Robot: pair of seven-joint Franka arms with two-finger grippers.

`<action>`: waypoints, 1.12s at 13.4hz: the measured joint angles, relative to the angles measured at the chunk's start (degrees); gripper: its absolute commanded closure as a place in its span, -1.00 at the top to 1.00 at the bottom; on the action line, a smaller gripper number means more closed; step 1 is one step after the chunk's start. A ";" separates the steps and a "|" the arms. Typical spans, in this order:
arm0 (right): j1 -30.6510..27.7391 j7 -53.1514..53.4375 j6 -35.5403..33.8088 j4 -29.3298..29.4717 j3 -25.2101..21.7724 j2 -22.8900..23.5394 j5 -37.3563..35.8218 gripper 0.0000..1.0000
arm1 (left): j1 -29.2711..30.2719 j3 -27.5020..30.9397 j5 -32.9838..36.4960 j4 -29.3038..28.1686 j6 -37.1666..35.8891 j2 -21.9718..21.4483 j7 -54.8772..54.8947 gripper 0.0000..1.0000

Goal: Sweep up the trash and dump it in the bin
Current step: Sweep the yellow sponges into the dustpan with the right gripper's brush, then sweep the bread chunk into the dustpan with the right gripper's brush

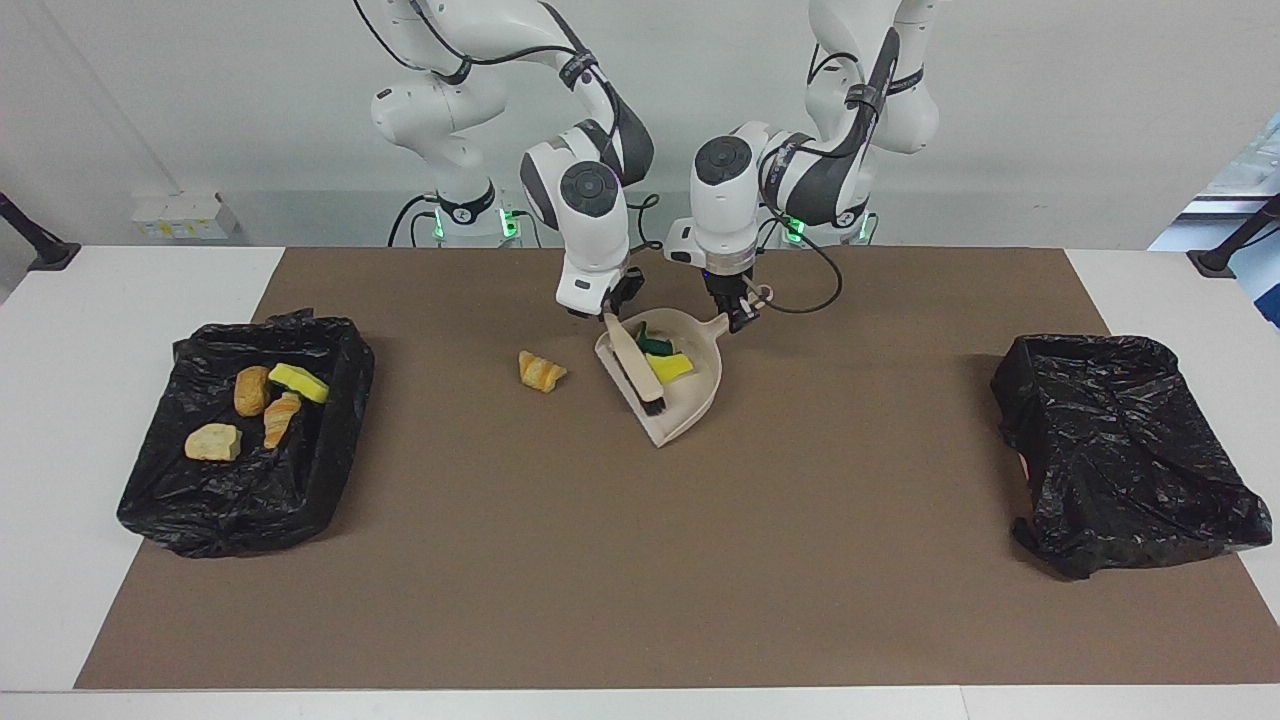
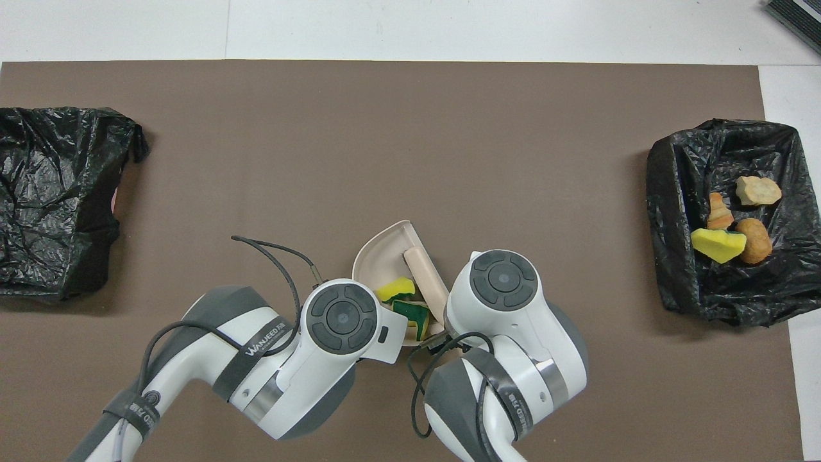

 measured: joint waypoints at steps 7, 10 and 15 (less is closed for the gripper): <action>-8.22 17.78 -8.63 0.57 -0.99 -5.80 -4.57 -1.00 | -0.13 -0.29 0.00 -0.26 0.75 0.07 3.55 -1.00; -12.10 20.32 -8.57 -3.77 -0.98 -7.05 -8.64 -1.00 | -0.53 -0.69 0.00 -0.28 0.81 0.07 3.66 -1.00; -18.84 8.97 -1.55 -13.23 -0.91 -10.15 -11.60 -1.00 | -3.29 -0.88 0.74 -0.40 0.81 0.07 3.72 -1.00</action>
